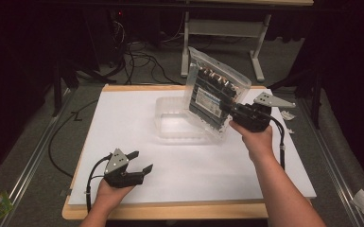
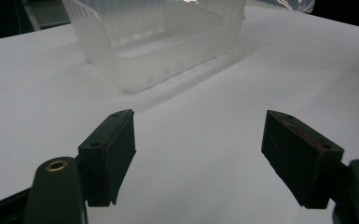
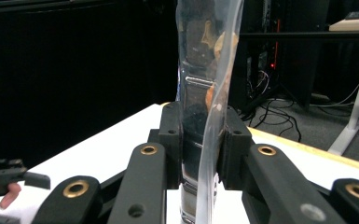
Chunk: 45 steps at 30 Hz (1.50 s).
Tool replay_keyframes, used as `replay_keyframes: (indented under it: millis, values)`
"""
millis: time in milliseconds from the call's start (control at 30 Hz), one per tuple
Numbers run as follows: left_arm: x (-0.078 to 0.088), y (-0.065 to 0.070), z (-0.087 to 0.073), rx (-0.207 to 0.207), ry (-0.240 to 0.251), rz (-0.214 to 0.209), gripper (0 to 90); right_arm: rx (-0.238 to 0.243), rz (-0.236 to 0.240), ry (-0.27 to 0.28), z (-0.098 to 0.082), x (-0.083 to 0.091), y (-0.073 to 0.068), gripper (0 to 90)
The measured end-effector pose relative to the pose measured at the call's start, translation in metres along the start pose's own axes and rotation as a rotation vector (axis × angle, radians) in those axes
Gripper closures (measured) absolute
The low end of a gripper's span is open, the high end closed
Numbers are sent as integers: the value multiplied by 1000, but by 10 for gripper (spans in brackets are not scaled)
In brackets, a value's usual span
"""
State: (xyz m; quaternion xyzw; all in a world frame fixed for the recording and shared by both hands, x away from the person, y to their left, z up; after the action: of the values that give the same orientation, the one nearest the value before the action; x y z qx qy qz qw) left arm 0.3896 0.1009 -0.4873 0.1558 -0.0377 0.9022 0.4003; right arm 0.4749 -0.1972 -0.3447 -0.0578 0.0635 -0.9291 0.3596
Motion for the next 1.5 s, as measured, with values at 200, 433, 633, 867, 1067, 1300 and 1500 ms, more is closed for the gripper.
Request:
replay_keyframes:
  millis: [200, 433, 633, 867, 1067, 1300, 1500]
  values:
    - [-1, 0, -1, 1, -2, -4, 261, 11, 8, -4, -1, -26, 5, 760]
    - [1, -1, 0, 10, 6, -4, 262, 32, 2, -33, -7, -59, 7, 760]
    - [5, -4, 0, 31, 15, -5, 265, 40, -4, -40, -10, -76, 8, 760]
    - [6, -3, 1, 38, 21, -11, 266, 53, 2, -55, -13, -95, 8, 760]
    - [6, -3, 0, 35, 20, -16, 267, 80, 3, -75, -16, -107, 6, 760]
    - [6, -3, 1, 35, 18, -20, 270, 96, 7, -78, -19, -109, 7, 760]
    - [5, -2, 1, 35, 15, -27, 271, 120, 8, -91, -25, -112, 4, 760]
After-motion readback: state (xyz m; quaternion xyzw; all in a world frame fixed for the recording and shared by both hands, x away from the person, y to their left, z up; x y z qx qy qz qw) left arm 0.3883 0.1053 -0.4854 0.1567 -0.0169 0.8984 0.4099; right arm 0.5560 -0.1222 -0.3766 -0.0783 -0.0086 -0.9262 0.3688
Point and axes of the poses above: each handheld gripper's, and its own axes: x roughly backward along the jaws, z roughly out of its top, y roughly to its right, the point moved 9 cm from there along -x, roughly forward along the jaws, and after that the axes turned 7 degrees about y, right-handed, at the moved point
